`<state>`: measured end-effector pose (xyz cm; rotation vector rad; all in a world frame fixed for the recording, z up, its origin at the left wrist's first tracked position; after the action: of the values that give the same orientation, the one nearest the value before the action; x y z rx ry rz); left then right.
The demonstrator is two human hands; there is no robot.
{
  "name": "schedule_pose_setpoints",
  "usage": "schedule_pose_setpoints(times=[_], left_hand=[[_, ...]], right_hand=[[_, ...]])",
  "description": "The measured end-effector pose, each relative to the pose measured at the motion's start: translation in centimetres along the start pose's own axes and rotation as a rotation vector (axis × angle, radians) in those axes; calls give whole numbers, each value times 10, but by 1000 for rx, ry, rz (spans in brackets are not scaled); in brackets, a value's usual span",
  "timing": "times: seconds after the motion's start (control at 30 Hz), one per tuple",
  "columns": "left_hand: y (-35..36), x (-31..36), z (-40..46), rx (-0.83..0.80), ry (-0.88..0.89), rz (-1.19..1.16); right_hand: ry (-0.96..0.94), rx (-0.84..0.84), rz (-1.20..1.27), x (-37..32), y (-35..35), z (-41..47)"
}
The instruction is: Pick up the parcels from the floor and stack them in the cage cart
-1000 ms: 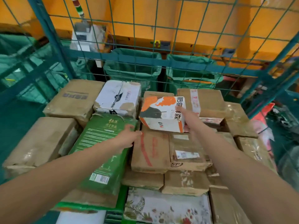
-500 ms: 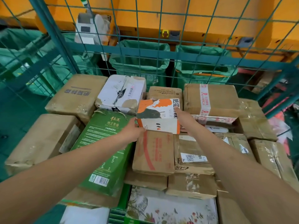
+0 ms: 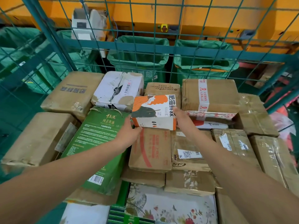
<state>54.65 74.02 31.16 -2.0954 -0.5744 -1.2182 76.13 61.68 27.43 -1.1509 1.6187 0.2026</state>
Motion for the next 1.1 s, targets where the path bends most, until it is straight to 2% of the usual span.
schedule_pose_setpoints(times=[0.27,0.37,0.47,0.6,0.83,0.9,1.0,1.1], left_hand=[[6,-5,3,43,23,65],[8,-7,5,41,5,69],[9,-9,9,49,-14,19],[9,-10,11,63,-26,19],[8,-9,9,47,-42,78],[10,-10,9,42,-50,104],[12,-13,9,9,-51,135],[14,-18,10,-4,-33,198]], right_hand=[[-46,91,26,13,-1,-13],[-17,27,23,9,3,-17],[92,-23,-14,5,5,-20],[117,-123,37,2,6,-18],[186,-129,40,15,5,-9],[197,-90,-81,16,0,-12],[62,-97,-343,10,-5,-26],[81,-105,-515,18,-5,-27]])
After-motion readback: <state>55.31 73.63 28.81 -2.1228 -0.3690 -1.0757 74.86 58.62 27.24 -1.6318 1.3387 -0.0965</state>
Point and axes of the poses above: each hand's wrist, its own z-axis towards the middle knuckle, its own y-axis out of the palm, x = y × z, the point moved 6 cm from there along z, towards the middle knuckle, and after that the axes turned 8 degrees about -z, right-handed, at the moved point
